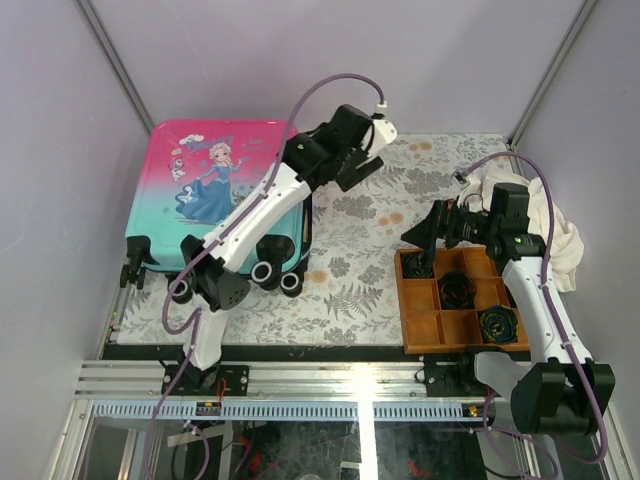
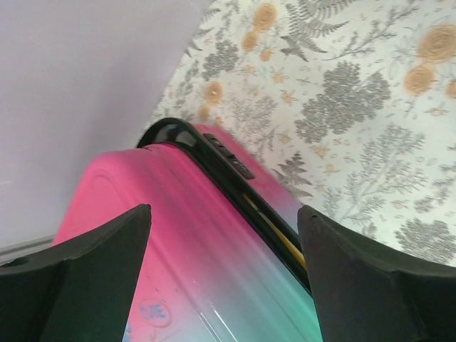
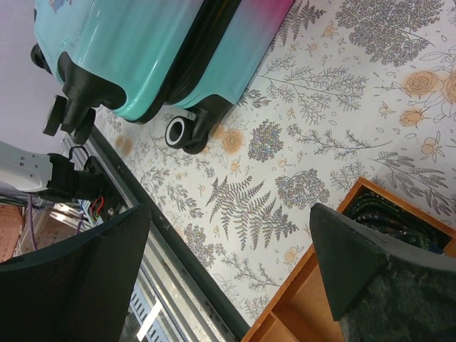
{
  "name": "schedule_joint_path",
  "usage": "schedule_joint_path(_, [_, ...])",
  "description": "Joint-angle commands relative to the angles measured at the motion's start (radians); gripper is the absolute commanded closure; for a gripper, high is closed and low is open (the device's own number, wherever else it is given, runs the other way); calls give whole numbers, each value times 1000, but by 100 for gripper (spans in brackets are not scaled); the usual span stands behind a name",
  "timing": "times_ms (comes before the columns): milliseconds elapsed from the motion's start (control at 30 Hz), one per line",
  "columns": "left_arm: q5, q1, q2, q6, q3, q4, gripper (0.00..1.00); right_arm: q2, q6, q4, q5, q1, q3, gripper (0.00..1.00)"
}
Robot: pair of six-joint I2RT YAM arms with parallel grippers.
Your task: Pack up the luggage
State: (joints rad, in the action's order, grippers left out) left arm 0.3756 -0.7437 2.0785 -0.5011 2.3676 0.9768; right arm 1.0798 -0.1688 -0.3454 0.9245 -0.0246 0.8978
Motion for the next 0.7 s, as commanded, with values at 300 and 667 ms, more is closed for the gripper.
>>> schedule_joint_path(300, [-534, 489, -312, 249, -153, 190, 15, 85, 62, -50, -98, 112, 127, 1])
schedule_joint_path(667, [-912, 1126, -482, 127, -430, 309, 0, 325, 176, -178, -224, 379, 383, 3])
